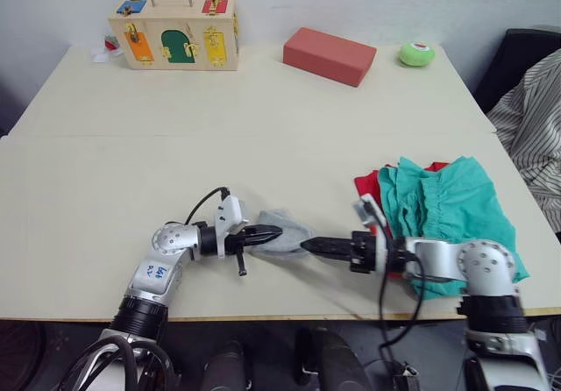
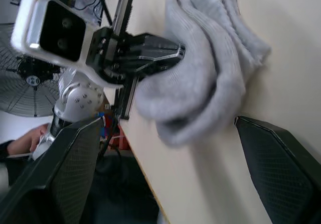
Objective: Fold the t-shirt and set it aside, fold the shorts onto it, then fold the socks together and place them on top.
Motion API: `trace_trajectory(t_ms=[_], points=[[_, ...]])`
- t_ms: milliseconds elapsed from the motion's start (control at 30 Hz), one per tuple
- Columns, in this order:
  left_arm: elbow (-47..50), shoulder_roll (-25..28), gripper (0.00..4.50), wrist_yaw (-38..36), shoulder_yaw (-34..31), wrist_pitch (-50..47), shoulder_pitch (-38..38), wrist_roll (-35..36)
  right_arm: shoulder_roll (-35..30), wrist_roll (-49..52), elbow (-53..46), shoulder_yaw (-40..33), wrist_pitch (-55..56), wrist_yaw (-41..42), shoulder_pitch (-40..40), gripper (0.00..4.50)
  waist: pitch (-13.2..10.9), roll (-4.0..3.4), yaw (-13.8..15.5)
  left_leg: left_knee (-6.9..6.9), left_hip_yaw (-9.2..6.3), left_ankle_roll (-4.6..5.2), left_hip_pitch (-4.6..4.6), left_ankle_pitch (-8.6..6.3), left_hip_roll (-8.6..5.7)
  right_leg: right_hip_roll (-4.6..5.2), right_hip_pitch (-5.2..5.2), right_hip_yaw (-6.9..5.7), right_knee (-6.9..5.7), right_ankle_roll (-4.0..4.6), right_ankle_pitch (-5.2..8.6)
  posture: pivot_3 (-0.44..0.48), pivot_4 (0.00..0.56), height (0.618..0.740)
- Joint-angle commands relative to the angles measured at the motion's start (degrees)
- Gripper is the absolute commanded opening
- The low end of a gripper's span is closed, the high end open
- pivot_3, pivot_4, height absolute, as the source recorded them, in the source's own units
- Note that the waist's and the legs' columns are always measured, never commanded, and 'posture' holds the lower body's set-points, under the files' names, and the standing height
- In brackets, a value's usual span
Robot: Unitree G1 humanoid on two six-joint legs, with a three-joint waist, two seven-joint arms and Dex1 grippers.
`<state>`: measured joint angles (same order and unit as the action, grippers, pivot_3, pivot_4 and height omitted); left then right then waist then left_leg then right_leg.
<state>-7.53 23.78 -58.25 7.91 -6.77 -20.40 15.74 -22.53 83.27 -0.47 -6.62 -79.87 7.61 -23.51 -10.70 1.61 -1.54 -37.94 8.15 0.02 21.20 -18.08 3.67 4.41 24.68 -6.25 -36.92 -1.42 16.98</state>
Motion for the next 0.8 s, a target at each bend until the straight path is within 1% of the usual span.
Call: trace_trajectory(t_ms=[33,133,200,233,300,400,433,567,633,700,767,800], points=[[0.6,0.9,0.00,-0.2,0.2,-0.7,1.0,-0.4,5.1,-0.8,2.2,0.4,2.2,-7.2,-2.8,4.28,0.0,-0.01,-0.1,0.00,0.03,-0.05,0.01,0.03,-0.01,0.00,0.02,0.02,0.00,-0.01,0.00,0.000,0.150,0.740],[0.7,1.0,0.00,-0.2,0.2,-0.6,1.5,-0.5,8.2,-4.0,3.6,0.2,4.0,-9.2,-4.2,4.28,0.0,-0.02,-0.1,0.00,0.08,-0.25,-0.01,0.14,0.00,0.00,0.01,0.07,0.00,-0.03,-0.01,0.000,0.150,0.740],[0.8,1.1,0.00,-0.1,0.1,-0.4,1.9,-0.5,9.3,-6.0,3.9,0.3,5.0,-8.6,-4.5,4.28,0.0,-0.03,-0.1,0.00,0.08,-0.25,-0.03,0.14,0.01,-0.01,0.00,0.07,-0.01,-0.03,-0.01,0.000,0.150,0.740],[0.7,1.2,0.00,0.1,0.0,-0.4,2.2,-0.6,9.7,-6.6,4.1,0.3,5.2,-7.9,-4.5,4.12,0.1,-0.03,-0.1,0.00,0.08,-0.25,-0.04,0.14,0.01,-0.01,-0.01,0.08,-0.01,-0.03,-0.01,0.000,0.150,0.740],[0.3,1.3,0.00,0.3,-0.2,-0.2,2.5,-0.7,10.4,-7.5,4.5,0.3,5.5,-6.7,-4.7,3.69,0.1,-0.04,-0.2,0.00,0.08,-0.23,-0.05,0.13,0.01,-0.01,-0.01,0.08,-0.01,-0.03,-0.01,0.000,0.150,0.740],[0.1,1.2,0.00,1.1,-0.7,-0.2,2.6,-0.8,11.1,-7.9,4.7,0.3,4.7,-4.9,-5.0,2.72,0.1,-0.04,-0.2,0.01,0.08,-0.23,-0.04,0.13,0.01,-0.02,0.00,0.09,-0.01,-0.03,-0.01,0.000,0.150,0.740],[0.1,1.1,0.00,1.5,-0.9,-0.1,2.7,-0.8,11.1,-7.7,4.5,0.4,4.2,-4.1,-5.0,2.29,0.1,-0.04,-0.2,0.01,0.08,-0.23,-0.04,0.13,0.02,-0.02,0.01,0.08,-0.01,-0.03,-0.01,0.000,0.150,0.740],[-0.3,1.1,0.00,1.8,-1.6,0.5,2.6,-0.5,11.1,-8.4,4.4,0.0,3.0,-2.8,-4.7,0.96,0.1,-0.02,-0.3,0.05,0.09,-0.24,-0.05,0.13,0.03,-0.03,0.02,0.09,0.00,-0.03,-0.01,0.000,0.150,0.740],[-0.2,1.1,0.00,1.6,-2.2,0.8,2.8,-0.1,11.1,-8.9,4.8,-0.7,3.1,-2.7,-4.6,0.41,0.1,0.03,-0.2,0.05,0.08,-0.16,-0.08,0.09,0.03,-0.02,-0.02,0.09,0.00,-0.03,-0.02,0.000,0.150,0.740],[1.7,1.2,0.00,1.0,-3.9,-0.8,3.6,2.5,10.4,-8.4,4.1,-1.9,2.8,-2.5,-4.3,0.06,0.1,0.05,-0.2,0.05,0.06,0.01,-0.10,0.01,0.02,0.00,-0.05,0.09,0.01,-0.06,-0.03,0.000,0.150,0.740],[4.4,1.6,0.00,0.5,-5.5,-4.8,4.3,6.2,9.6,-7.0,2.8,-2.8,2.1,-1.9,-3.8,0.06,0.1,0.04,-0.2,0.05,0.06,0.02,-0.07,0.01,0.02,0.00,-0.02,0.10,0.00,-0.07,-0.04,0.000,0.150,0.740],[7.1,2.1,0.18,0.9,-7.1,-8.1,4.4,9.1,8.9,-5.3,1.5,-3.5,1.5,-1.8,-3.3,0.06,0.1,0.02,-0.2,0.05,0.05,0.01,-0.05,0.01,0.02,0.00,-0.01,0.09,0.00,-0.07,-0.03,0.000,0.150,0.740]])
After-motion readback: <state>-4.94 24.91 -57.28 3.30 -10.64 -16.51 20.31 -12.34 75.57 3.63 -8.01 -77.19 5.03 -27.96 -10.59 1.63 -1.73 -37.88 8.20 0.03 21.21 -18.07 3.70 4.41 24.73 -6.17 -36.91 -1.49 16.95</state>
